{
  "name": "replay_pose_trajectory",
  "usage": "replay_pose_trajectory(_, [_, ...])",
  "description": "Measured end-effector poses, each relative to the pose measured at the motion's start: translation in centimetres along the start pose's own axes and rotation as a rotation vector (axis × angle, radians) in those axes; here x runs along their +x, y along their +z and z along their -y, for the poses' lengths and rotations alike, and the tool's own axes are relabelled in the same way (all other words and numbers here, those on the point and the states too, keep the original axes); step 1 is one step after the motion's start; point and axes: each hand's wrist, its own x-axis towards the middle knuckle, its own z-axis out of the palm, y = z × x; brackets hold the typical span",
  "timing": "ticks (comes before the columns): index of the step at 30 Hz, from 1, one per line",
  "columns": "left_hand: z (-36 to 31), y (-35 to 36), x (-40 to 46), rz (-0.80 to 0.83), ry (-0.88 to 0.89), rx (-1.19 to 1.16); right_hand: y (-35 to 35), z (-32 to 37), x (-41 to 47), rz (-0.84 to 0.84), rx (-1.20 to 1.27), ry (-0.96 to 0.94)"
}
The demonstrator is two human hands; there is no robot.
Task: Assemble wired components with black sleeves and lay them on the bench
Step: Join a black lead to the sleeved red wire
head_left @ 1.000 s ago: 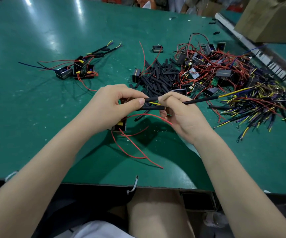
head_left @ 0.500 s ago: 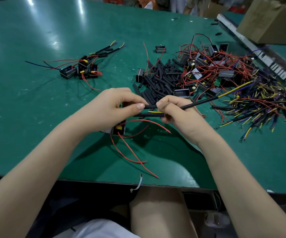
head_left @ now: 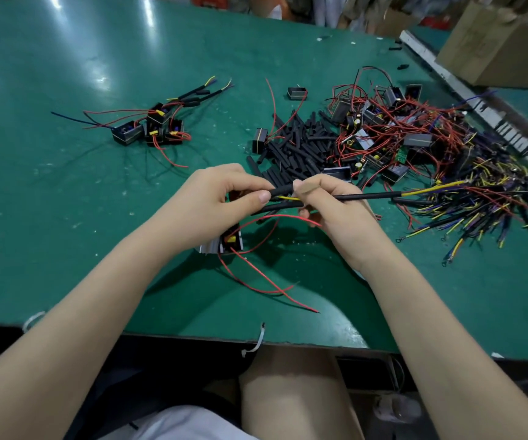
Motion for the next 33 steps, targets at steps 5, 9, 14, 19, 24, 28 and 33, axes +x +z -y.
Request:
replay_pose_trajectory(5, [-0.2,-0.6,0.1,0.160,0.052,0.034,-0.3,0.0,0.2,0.063,-0.048,0.013])
replay_pose_trajectory(9, [-0.3,-0.8,0.1,0.228,0.080,0.107,-0.4,-0.4,0.2,0.090,-0.092,0.056])
replay_pose_trajectory(14, [-0.1,0.0,0.3,0.033,0.005,0.108,-0.1,-0.5,0.5,0.053,-0.013,0.116])
replay_pose_trajectory(19, [0.0,1.0,0.3,-0.047,-0.008,0.056,0.0,-0.8,0.5,-0.035,-0.004,0.056])
replay_pose_trajectory(24, [-0.2,0.9,0.4,0.003,0.090,0.076,-0.3,-0.6,0.3,-0.025,-0.051,0.000])
replay_pose_trajectory(28, [-0.2,0.0,0.7,0.148,0.130,0.138,-0.3,-0.4,0.1,0.028,-0.133,0.046])
replay_pose_trajectory(33, [-0.3,-0.7,0.6,0.275,0.096,0.013,0.0,-0.3,-0.1,0.042,-0.105,0.046])
